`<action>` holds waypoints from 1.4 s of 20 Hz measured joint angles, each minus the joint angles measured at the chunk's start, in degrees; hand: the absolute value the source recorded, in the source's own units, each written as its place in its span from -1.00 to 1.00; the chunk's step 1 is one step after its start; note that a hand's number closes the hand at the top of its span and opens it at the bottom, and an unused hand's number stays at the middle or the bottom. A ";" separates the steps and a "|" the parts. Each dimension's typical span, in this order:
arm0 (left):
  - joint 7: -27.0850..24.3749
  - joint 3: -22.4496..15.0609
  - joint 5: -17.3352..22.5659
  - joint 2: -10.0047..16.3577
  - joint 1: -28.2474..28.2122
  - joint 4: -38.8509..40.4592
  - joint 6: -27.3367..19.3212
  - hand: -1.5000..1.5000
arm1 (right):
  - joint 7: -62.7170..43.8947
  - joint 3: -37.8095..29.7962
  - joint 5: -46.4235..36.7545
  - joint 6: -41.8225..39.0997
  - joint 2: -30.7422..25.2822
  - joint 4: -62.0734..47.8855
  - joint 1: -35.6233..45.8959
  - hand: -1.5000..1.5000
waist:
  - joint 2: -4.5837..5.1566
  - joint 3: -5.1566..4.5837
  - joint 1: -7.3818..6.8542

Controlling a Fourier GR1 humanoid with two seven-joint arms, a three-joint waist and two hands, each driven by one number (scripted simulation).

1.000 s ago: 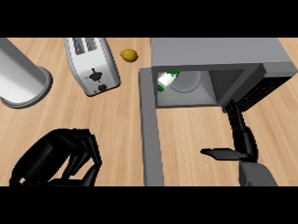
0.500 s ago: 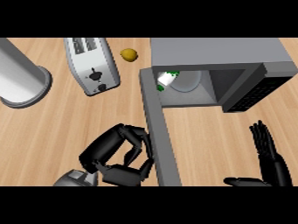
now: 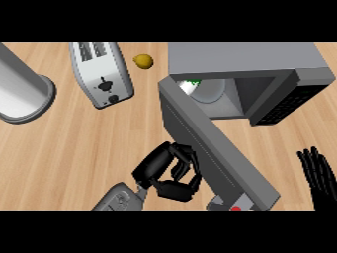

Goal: Pick up the milk, place it into the microwave and close the microwave

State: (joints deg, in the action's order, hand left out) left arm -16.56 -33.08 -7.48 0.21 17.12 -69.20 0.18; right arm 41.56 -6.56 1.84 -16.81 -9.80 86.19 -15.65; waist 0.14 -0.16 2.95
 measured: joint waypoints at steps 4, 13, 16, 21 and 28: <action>-5.60 -5.77 6.18 0.07 4.11 7.50 -8.30 1.00 | -2.71 0.19 3.49 -2.93 -0.71 7.57 -3.12 -1.00 | 0.15 -0.03 0.77; -7.43 -16.96 21.65 0.15 13.46 15.97 -17.97 1.00 | -9.21 0.54 8.69 -6.59 -3.00 18.23 -4.62 -1.00 | 0.80 -0.10 3.33; -7.93 -18.49 26.17 0.20 15.90 15.93 -20.28 1.00 | -11.83 0.88 10.57 -7.66 -3.89 21.15 -4.68 -1.00 | 1.03 -0.14 4.46; -10.14 -20.17 32.72 0.11 17.97 15.16 -24.92 1.00 | -14.81 0.95 12.39 -9.12 -5.89 24.01 -3.65 -1.00 | 1.46 -0.20 6.18; -11.34 -18.92 40.52 -0.23 21.93 15.49 -33.80 1.00 | -17.71 -0.80 14.36 -10.15 -9.05 27.35 -2.21 -1.00 | 1.83 -0.22 8.32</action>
State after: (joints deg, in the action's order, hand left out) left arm -27.91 -52.00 33.04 -0.02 39.04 -53.71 -33.63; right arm 23.85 -7.36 16.20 -26.95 -18.86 113.54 -17.87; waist 1.97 -0.38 11.27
